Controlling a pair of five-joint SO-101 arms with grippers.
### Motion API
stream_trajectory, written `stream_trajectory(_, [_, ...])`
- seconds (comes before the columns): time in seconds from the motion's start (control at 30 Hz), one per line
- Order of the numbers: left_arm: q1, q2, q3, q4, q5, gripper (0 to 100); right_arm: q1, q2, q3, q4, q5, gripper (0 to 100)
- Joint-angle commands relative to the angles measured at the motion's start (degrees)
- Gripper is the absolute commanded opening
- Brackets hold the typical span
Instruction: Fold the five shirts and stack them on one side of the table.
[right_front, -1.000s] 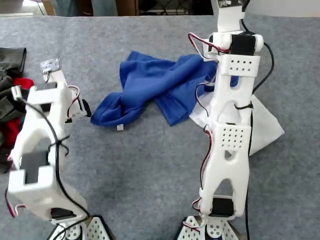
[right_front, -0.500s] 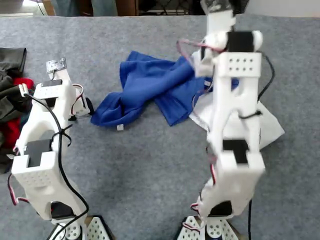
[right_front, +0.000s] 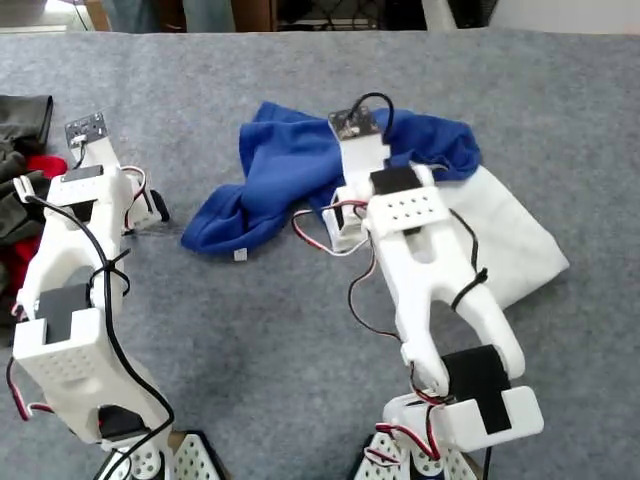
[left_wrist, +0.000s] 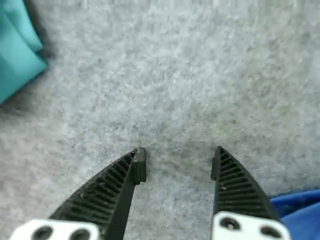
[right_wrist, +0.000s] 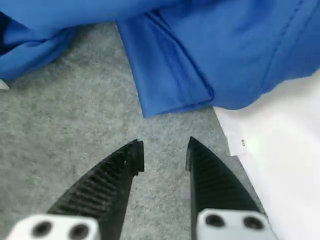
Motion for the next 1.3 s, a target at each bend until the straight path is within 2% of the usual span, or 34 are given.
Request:
stream_trajectory(0.0, [-0.4,-2.8,-0.2,-0.5,0.2,23,0.2,-2.4,0.3,-0.9,-0.9,16.7])
stream_trajectory(0.2, [-0.4,-2.8,-0.2,-0.4,0.2,23,0.5,2.2,-2.7,-1.0,-2.7,34.9])
stream_trajectory(0.27, [-0.4,-2.8,-0.2,-0.4,0.1,23,0.4,4.4,-4.8,-1.0,-2.8,37.3])
stream_trajectory(0.47, [-0.3,-2.8,-0.2,-0.6,0.1,23,0.6,11.6,-10.3,-1.0,-3.1,31.2])
stream_trajectory(0.73, [-0.3,-2.8,-0.4,-0.7,0.0,23,0.6,13.6,-15.6,-1.2,-3.2,12.1])
stream_trajectory(1.0, [-0.3,-2.8,-0.6,-0.8,0.0,23,0.4,15.3,-16.7,1.8,-3.2,11.6])
stream_trajectory(1.27, [-0.3,-2.8,-0.7,-0.8,0.0,23,1.9,10.2,-28.6,17.2,-1.6,11.6])
